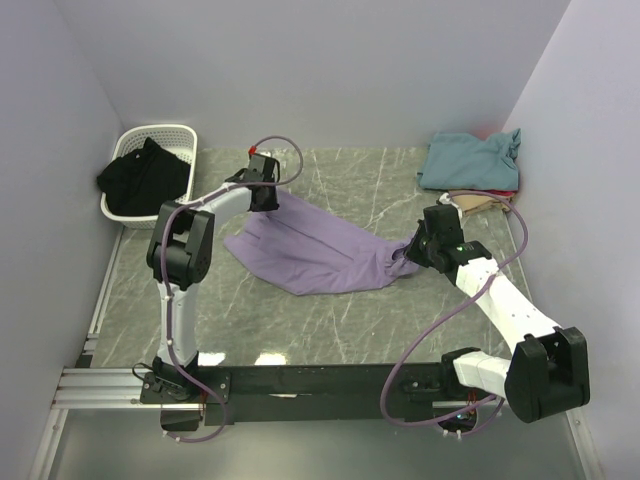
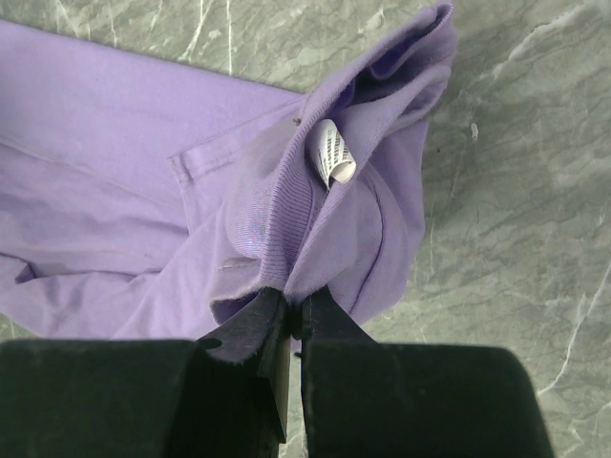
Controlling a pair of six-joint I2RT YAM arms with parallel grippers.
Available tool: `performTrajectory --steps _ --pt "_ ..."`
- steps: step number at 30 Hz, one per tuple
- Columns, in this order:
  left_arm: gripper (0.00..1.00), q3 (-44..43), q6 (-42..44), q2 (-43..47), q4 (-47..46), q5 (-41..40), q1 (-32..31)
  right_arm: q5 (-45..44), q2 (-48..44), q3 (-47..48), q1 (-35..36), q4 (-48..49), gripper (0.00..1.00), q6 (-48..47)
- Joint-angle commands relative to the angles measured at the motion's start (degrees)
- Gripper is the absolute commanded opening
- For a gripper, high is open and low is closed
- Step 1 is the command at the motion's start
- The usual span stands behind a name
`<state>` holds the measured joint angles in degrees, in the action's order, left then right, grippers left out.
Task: Fold and stack the t-shirts
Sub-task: Flatten the tshirt out
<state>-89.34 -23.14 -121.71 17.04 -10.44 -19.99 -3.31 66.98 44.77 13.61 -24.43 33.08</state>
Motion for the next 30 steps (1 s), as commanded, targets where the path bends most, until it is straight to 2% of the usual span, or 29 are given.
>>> performTrajectory --steps 1,4,8,12,16,25,30 --pt "0.34 -1.5 0.7 -2.0 -0.5 -1.3 0.1 0.2 0.4 0.1 -0.2 1.8 0.00 -0.9" --pt "0.32 -1.9 0.9 -3.2 -0.5 -1.3 0.1 0.3 0.4 0.1 -0.2 1.9 0.00 -0.9" --pt "0.01 -2.3 0.8 -3.8 -0.2 -1.4 0.1 0.1 0.7 0.1 -0.2 1.9 0.00 -1.0" --pt "0.01 -2.2 0.8 -2.0 -0.6 -0.9 0.0 0.2 1.0 0.1 -0.2 2.1 0.00 -1.1" --pt "0.01 -2.1 1.0 3.7 -0.4 -0.3 0.1 0.2 0.9 0.1 -0.2 2.0 0.00 -1.1" --pt "0.01 -7.5 3.6 13.4 5.1 0.5 0.0 -1.2 -0.6 0.1 -0.2 1.1 0.00 -1.4" --pt "0.01 -6.3 3.3 16.9 4.8 2.9 0.0 -1.7 -1.8 -0.2 -0.2 0.6 0.00 -1.4"
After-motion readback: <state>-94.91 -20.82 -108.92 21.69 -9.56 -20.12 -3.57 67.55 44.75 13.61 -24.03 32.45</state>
